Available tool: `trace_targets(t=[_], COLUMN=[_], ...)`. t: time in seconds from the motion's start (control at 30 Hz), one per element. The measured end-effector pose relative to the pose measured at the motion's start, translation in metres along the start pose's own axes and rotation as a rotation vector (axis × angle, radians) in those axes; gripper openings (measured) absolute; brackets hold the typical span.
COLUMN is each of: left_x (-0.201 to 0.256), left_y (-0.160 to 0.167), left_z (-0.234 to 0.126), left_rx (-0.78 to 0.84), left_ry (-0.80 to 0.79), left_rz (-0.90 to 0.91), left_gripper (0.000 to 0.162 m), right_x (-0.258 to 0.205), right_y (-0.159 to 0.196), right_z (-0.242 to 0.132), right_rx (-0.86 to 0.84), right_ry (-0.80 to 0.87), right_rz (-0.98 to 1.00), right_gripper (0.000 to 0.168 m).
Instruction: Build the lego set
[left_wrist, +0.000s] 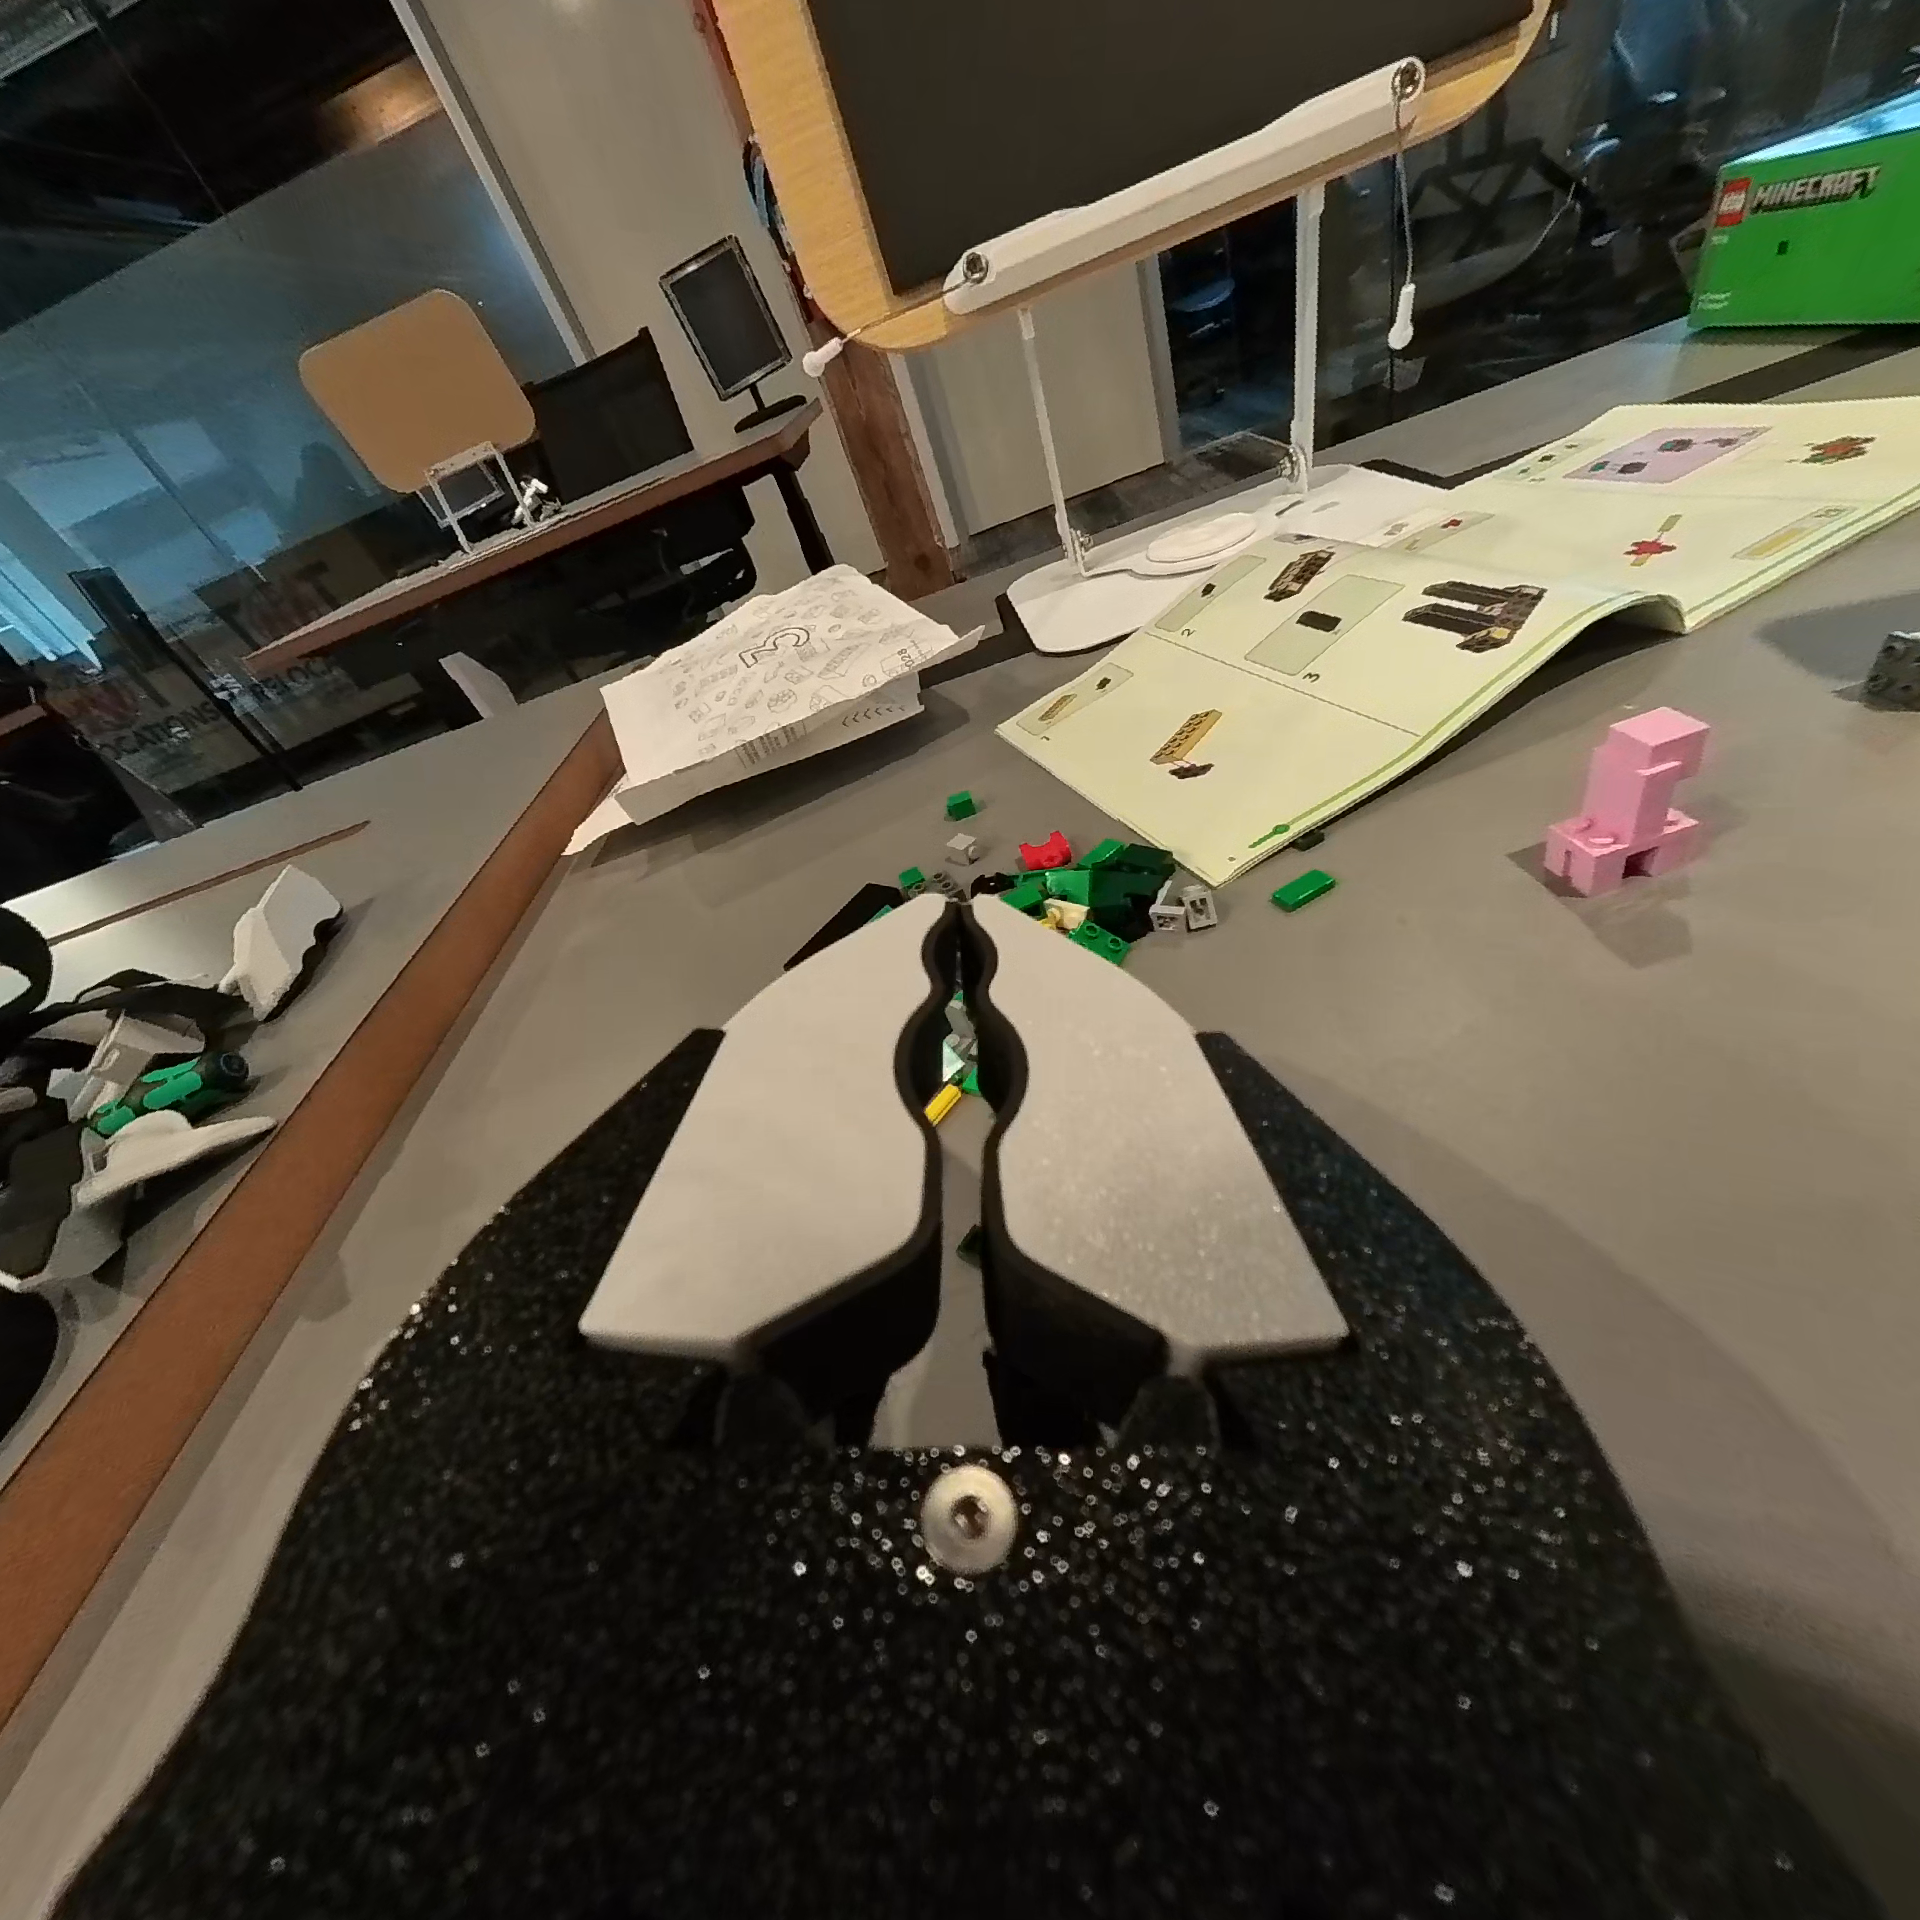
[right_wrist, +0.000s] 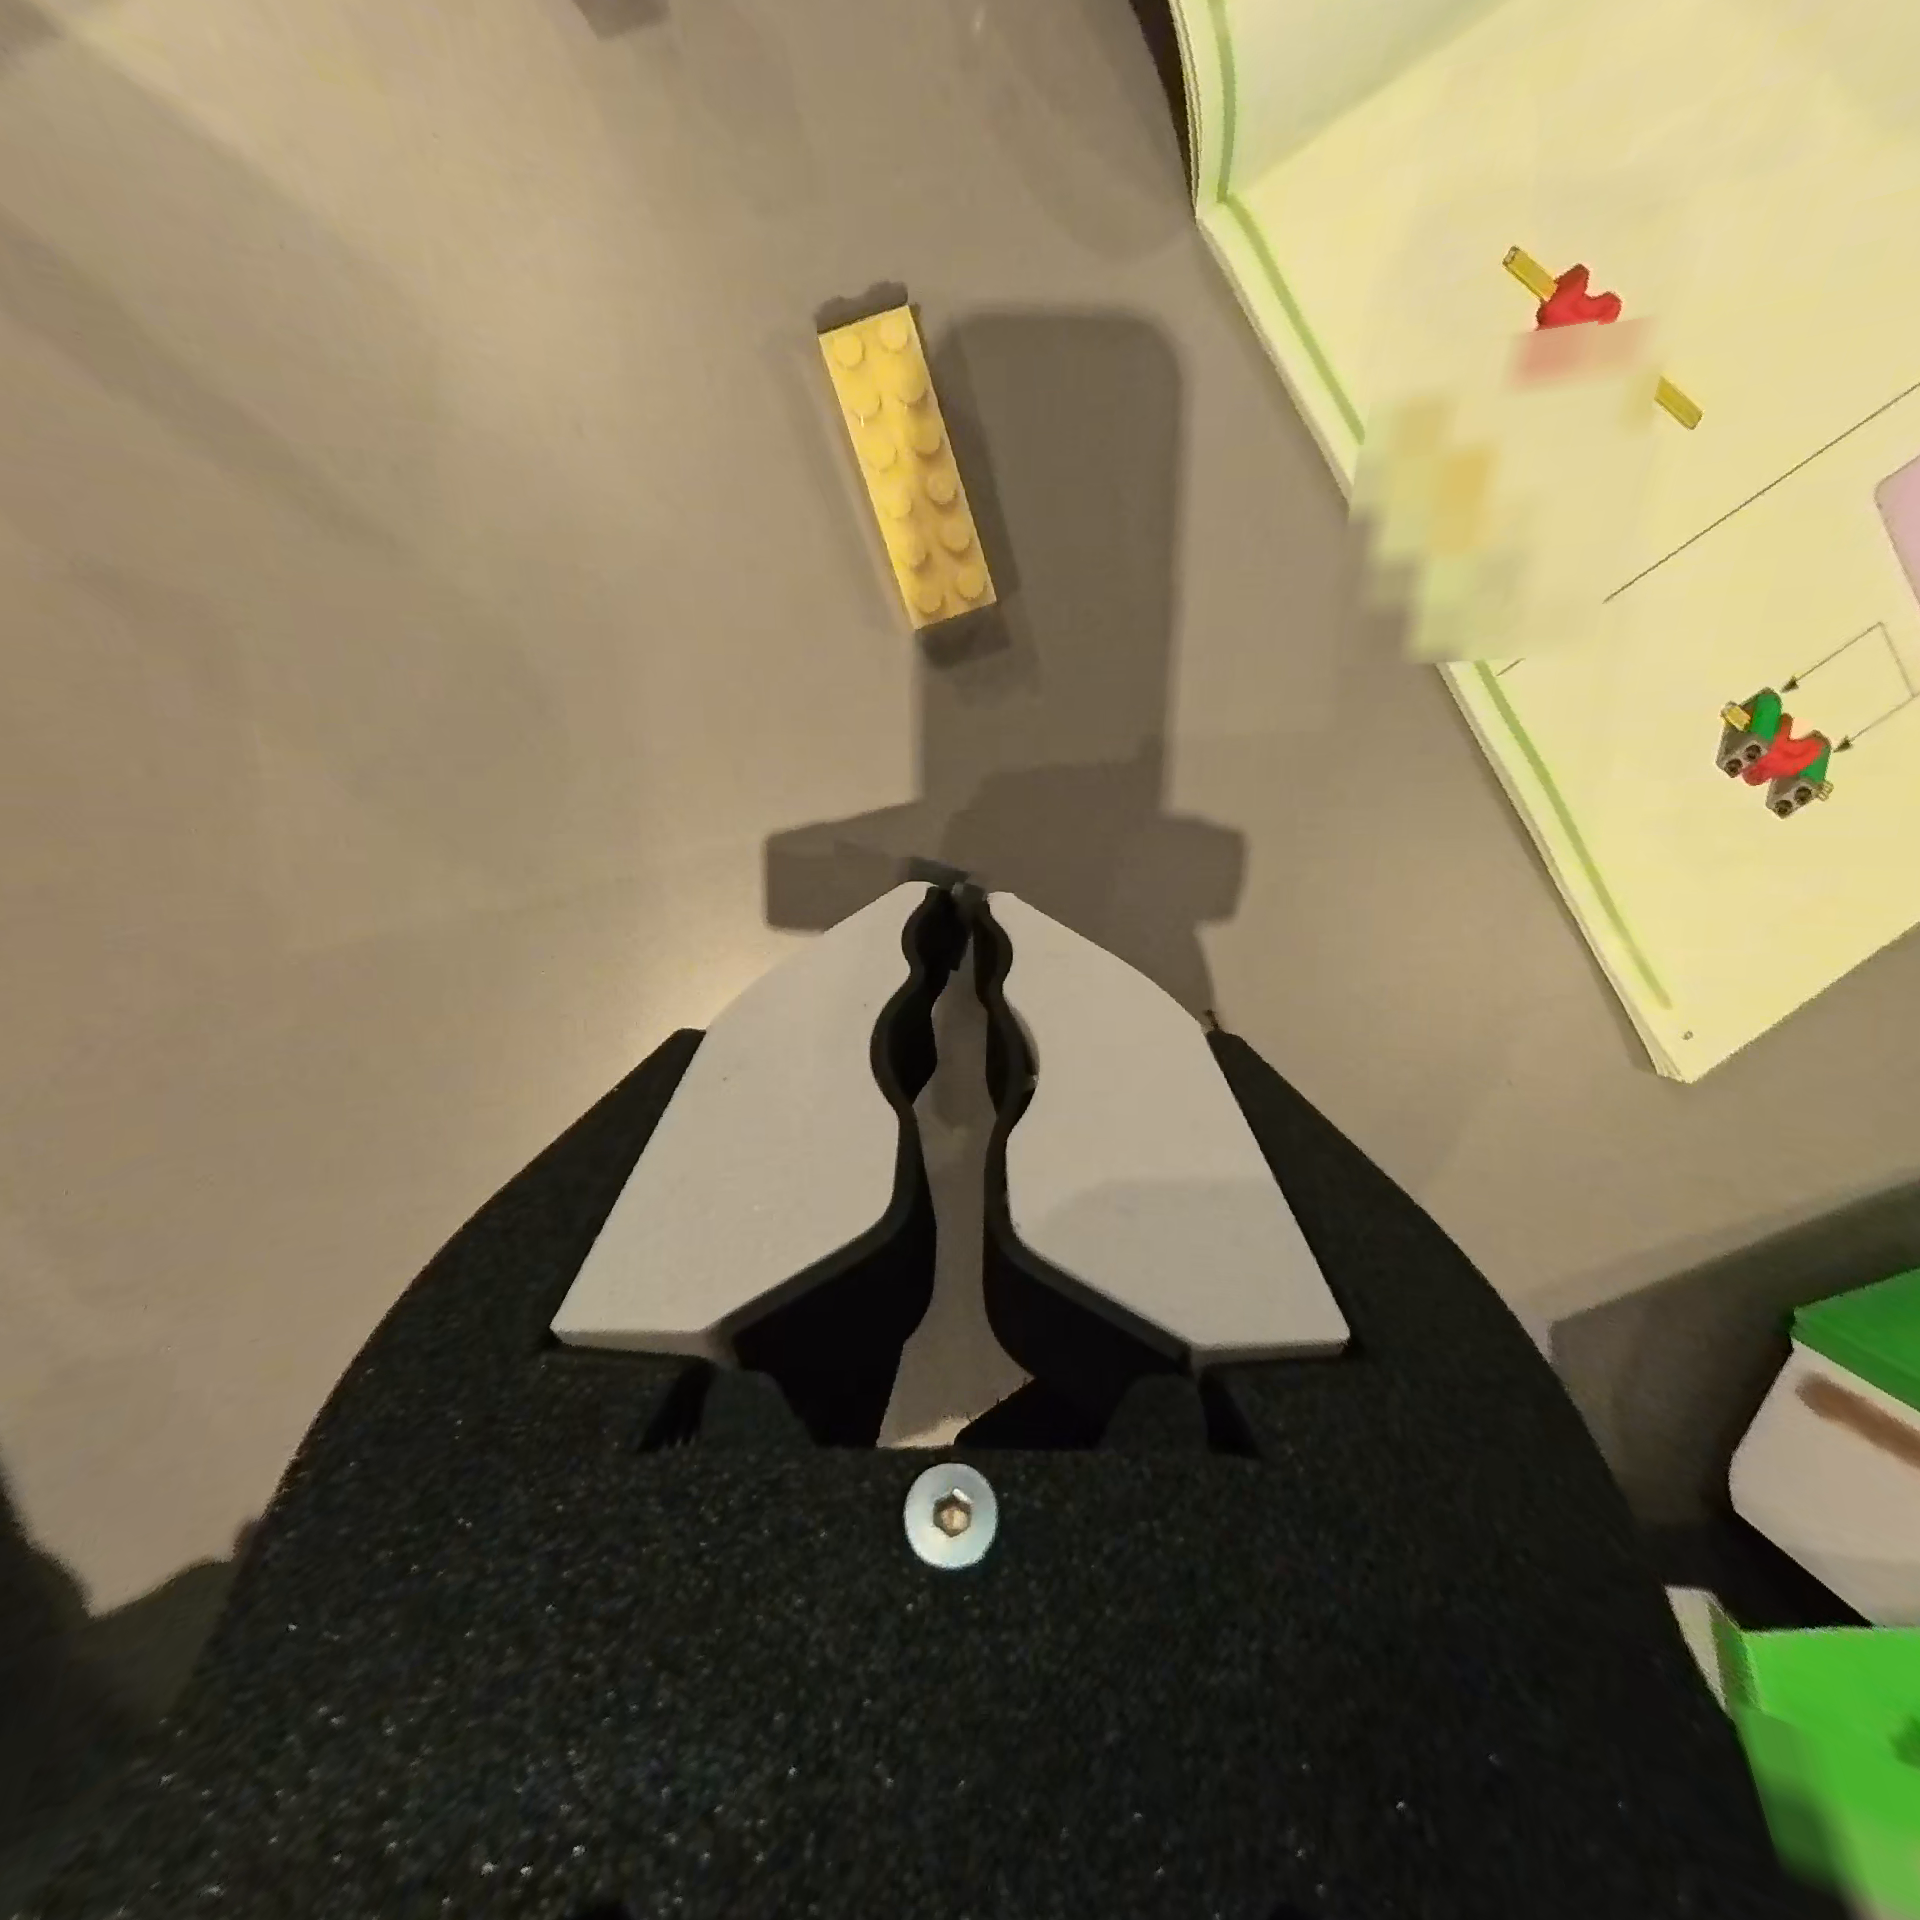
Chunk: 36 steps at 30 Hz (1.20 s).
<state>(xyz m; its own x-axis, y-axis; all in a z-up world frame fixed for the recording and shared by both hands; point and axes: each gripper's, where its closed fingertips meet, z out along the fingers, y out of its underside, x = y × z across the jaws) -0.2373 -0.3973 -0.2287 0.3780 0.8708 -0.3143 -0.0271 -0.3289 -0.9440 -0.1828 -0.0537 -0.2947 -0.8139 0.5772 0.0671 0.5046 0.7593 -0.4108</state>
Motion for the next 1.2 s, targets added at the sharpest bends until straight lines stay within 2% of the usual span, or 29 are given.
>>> trace_targets(t=[0.4,0.53,0.77,0.87,0.97,1.2], left_x=[0.001,0.001,0.001,0.0,0.001,-0.004], left_y=[0.001,0.001,0.001,0.002,0.002,0.0], left_z=[0.001,0.001,0.001,0.001,0.002,0.0], left_rx=[-0.009,-0.013,-0.013,-0.016,-0.019,0.005], left_ry=[-0.001,0.001,-0.002,-0.005,-0.004,-0.025], left_rz=[0.008,0.012,0.012,0.012,0.016,-0.018], left_gripper=[0.0,0.0,0.0,0.0,0.0,0.0], right_x=[-0.004,-0.004,-0.002,-0.006,-0.022,-0.058], right_y=[0.001,0.003,-0.005,-0.036,-0.088,-0.216], right_z=[0.005,0.005,-0.003,-0.016,-0.02,0.012], right_rx=[-0.02,-0.032,0.023,0.14,0.251,0.288], right_ry=[-0.026,-0.03,-0.031,-0.042,-0.114,-0.246], right_rz=[-0.022,-0.001,0.013,-0.011,-0.083,-0.381], right_gripper=[0.005,0.016,0.016,0.011,0.01,0.009])
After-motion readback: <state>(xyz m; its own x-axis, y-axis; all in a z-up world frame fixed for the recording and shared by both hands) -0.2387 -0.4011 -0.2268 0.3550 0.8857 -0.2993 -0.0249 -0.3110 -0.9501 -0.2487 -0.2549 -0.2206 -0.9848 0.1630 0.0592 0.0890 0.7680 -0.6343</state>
